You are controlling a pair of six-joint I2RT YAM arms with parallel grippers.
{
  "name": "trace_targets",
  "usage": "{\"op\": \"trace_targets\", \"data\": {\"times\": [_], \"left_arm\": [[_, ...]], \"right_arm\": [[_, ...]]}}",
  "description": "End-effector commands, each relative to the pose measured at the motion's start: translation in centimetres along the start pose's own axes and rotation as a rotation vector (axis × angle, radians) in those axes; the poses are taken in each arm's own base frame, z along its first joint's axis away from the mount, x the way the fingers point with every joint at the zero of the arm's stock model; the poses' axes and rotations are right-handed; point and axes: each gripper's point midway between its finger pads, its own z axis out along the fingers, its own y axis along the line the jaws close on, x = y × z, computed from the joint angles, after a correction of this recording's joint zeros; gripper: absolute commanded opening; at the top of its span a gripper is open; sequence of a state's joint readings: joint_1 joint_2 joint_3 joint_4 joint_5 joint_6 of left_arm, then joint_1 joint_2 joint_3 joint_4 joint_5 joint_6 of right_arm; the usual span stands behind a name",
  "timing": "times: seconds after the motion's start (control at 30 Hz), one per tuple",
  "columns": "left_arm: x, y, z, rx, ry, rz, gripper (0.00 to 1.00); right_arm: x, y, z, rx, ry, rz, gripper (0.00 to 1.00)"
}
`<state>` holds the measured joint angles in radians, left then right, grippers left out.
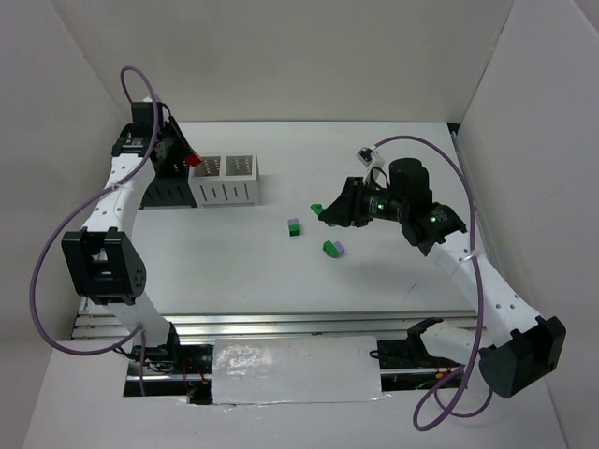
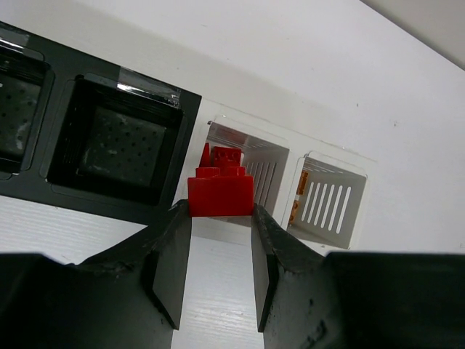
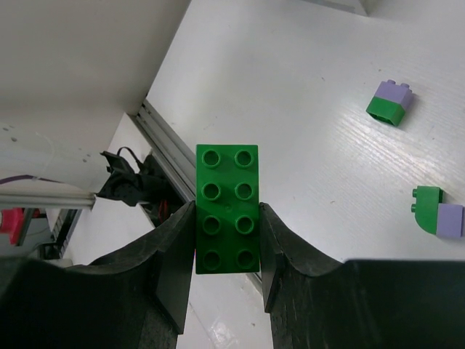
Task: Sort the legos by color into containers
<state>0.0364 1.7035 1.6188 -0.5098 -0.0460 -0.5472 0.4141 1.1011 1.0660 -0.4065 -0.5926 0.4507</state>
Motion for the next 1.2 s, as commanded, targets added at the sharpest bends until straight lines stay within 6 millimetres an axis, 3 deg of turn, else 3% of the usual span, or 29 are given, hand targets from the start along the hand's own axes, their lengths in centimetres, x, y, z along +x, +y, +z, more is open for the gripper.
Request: {"op": "trace_targets", "data": {"times": [0.0,0.17,0.3,0.33,0.37,0.4,0.57,0.6,0.63,0.67,0.73,0.77,0.8,0.87,0.9,0.97,1.17], "left_arm": [[0.0,-1.5,1.0,0.077,0.0,0.015,0.15],[-0.1,-2.4,1.6,0.115,-0.002,0.029,0.41],[-0.1,-2.7,1.8,0.116,0.004,0.035,0.73],[-0.1,-2.7,1.7,0.114,0.003,0.032,0.76],[-0.1,-2.6,1.6,0.11,0.001,0.031,0.94],[-0.1,-2.8,1.5,0.115,0.0,0.032,1.0],[-0.3,-4.1,-0.3,0.179,0.0,0.067,0.99],[-1.1,-5.2,-1.8,0.239,-0.038,0.102,1.0],[-0.5,-7.6,-3.0,0.33,-0.042,0.138,1.0],[1.9,-10.0,-4.4,0.508,0.028,0.164,1.0],[3.1,-14.8,-9.1,0.795,0.035,0.198,0.99],[6.1,-16.6,-11.7,0.983,0.145,0.211,0.99],[6.6,-19.4,-15.3,1.139,0.136,0.217,0.99],[9.6,-21.2,-19.3,1.321,0.201,0.222,0.99],[10.9,-23.0,-23.1,1.447,0.202,0.226,1.0],[12.8,-24.6,-27.4,1.569,0.27,0.231,1.0],[13.1,-25.2,-32.3,1.716,0.319,0.191,0.99]], "right_arm": [[-1.5,1.6,-0.1,-0.047,-0.016,-0.045,0.0],[-1.3,1.5,0.4,-0.06,0.005,-0.034,0.0],[-1.1,1.5,0.6,-0.067,0.015,-0.034,0.0],[-1.1,1.6,0.6,-0.068,0.016,-0.034,0.0],[-1.1,1.6,0.6,-0.067,0.017,-0.035,0.0],[-1.2,1.5,0.6,-0.065,0.016,-0.035,0.0],[-1.2,1.7,0.8,-0.08,0.026,-0.031,0.0],[-1.1,2.0,0.8,-0.097,0.033,-0.028,0.0],[-1.0,2.2,0.9,-0.113,0.042,-0.022,0.0],[-0.7,2.8,0.9,-0.15,0.06,-0.019,0.0],[-0.9,3.4,0.9,-0.188,0.055,-0.022,0.0],[-0.8,4.1,0.6,-0.223,0.062,-0.015,0.0],[-1.2,4.5,0.6,-0.251,0.044,-0.032,0.0],[-1.2,6.2,0.1,-0.349,0.05,-0.053,0.0],[-1.1,7.0,-0.2,-0.392,0.053,-0.066,0.0],[-1.1,8.4,-0.6,-0.468,0.046,-0.089,0.0],[-1.2,10.5,-2.0,-0.57,0.008,-0.16,0.0]]}}
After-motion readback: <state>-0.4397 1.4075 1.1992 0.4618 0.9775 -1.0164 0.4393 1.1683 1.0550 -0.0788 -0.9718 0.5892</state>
